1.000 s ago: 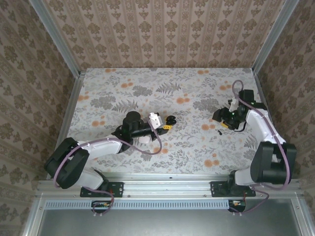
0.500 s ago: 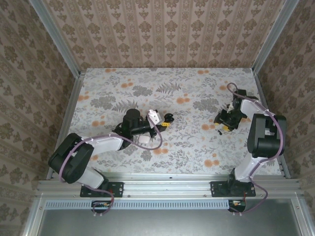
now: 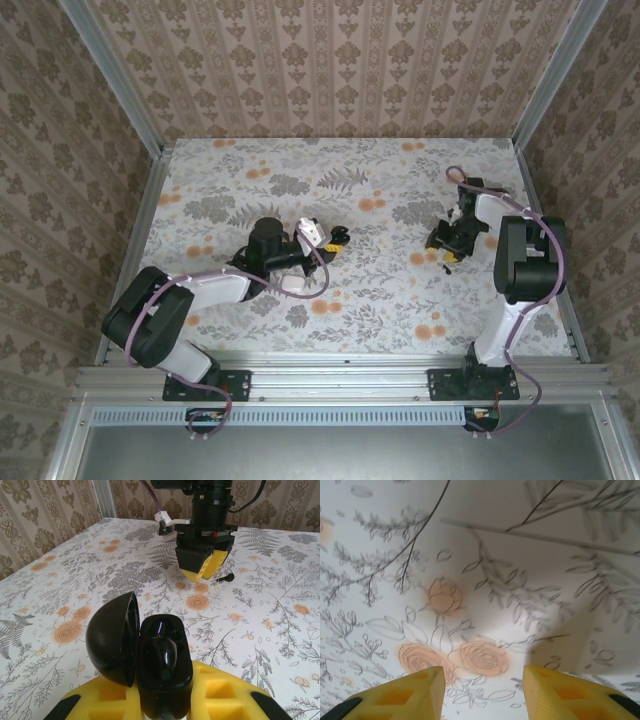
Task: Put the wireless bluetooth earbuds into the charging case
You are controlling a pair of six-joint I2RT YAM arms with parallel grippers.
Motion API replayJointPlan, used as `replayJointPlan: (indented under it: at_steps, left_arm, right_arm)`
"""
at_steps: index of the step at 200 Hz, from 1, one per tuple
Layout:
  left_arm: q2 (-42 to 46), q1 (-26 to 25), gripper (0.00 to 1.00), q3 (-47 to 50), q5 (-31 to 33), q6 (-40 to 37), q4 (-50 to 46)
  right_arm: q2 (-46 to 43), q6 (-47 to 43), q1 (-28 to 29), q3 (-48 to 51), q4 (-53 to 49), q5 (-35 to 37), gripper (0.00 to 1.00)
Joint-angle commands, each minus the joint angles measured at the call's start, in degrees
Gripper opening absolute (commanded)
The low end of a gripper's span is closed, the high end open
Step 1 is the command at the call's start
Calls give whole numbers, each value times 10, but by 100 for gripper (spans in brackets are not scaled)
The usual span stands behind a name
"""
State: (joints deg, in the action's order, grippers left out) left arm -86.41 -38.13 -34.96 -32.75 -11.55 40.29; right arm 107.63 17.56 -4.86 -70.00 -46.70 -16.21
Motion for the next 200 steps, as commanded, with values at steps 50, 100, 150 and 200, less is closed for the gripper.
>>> replayJointPlan:
  at_steps: [50, 100, 150, 200]
  left_arm:
    - [14, 8, 7, -9, -16, 9, 1]
    - [14, 8, 8, -6, -26, 20, 1]
    - [8, 10, 8, -6, -27, 18, 1]
    - [-8, 28, 7, -26, -36, 14, -2]
  right_arm:
    - [-21, -22, 31, 13, -74, 38, 44]
    - [-90, 5, 30, 10, -91, 49, 45]
    - [-80, 49, 10, -12, -74, 85, 47]
    - [-10, 37, 10, -53, -86, 104, 45]
